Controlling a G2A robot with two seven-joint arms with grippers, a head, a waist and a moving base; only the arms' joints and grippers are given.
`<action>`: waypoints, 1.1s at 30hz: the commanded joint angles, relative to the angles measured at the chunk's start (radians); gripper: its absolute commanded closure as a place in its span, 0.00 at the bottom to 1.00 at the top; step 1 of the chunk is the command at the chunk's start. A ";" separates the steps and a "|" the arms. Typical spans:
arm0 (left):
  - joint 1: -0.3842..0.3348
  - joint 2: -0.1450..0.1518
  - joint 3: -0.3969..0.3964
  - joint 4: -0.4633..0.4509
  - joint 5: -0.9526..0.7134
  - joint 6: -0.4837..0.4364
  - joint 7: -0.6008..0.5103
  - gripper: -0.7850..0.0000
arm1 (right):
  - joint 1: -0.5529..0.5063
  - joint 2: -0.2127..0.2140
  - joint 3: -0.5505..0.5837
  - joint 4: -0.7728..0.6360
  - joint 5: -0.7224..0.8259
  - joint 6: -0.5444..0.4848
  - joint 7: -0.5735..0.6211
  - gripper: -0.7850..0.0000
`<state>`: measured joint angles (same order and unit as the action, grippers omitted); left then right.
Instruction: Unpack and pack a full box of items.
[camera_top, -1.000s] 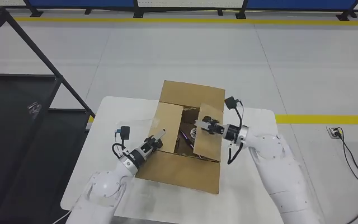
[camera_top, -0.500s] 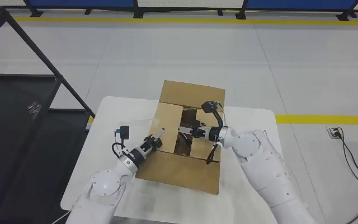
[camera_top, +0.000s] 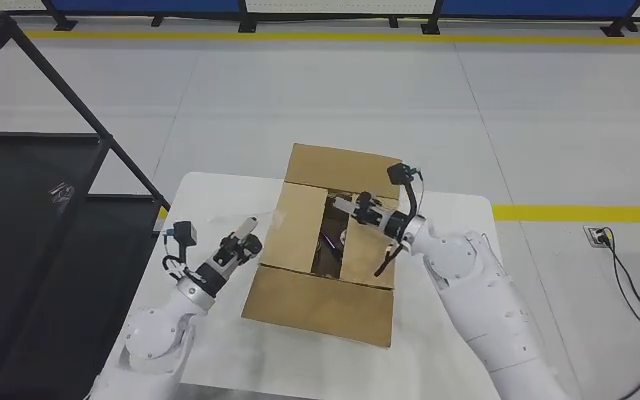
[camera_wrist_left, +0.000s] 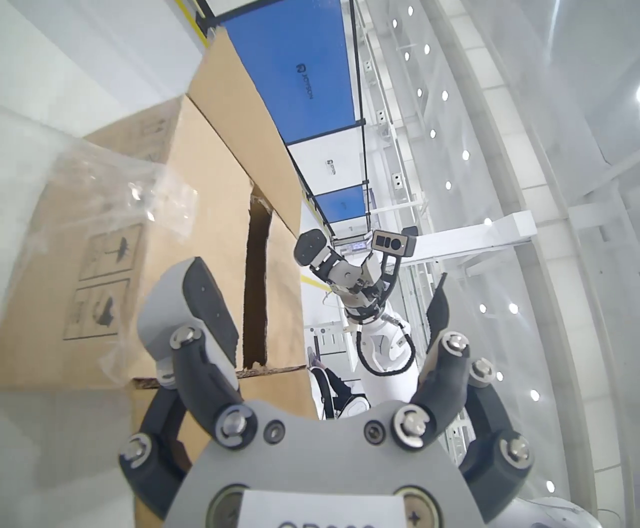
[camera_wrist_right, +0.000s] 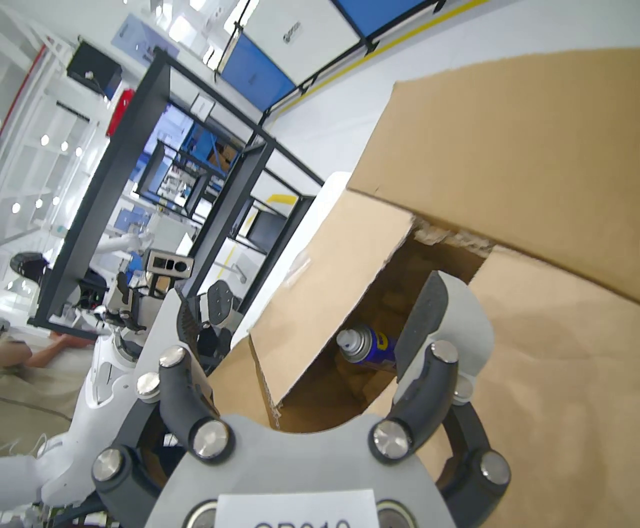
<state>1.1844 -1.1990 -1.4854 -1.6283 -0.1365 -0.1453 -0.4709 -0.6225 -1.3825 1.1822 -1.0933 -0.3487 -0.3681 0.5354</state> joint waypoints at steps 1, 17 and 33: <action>0.026 0.008 -0.048 0.012 -0.009 0.018 -0.028 0.00 | -0.005 -0.001 0.008 -0.005 0.002 0.034 -0.061 0.00; 0.120 0.078 -0.176 0.041 0.001 0.124 -0.688 0.00 | -0.061 0.003 0.070 -0.050 0.030 0.074 -0.235 0.00; 0.083 0.079 -0.138 0.029 -0.336 0.147 -0.727 0.00 | 0.092 -0.029 0.075 0.302 0.045 0.216 -0.501 0.00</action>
<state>1.2707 -1.1197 -1.6254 -1.5962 -0.4373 -0.0053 -1.2035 -0.5622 -1.4063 1.2676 -0.8587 -0.3075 -0.1443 0.0382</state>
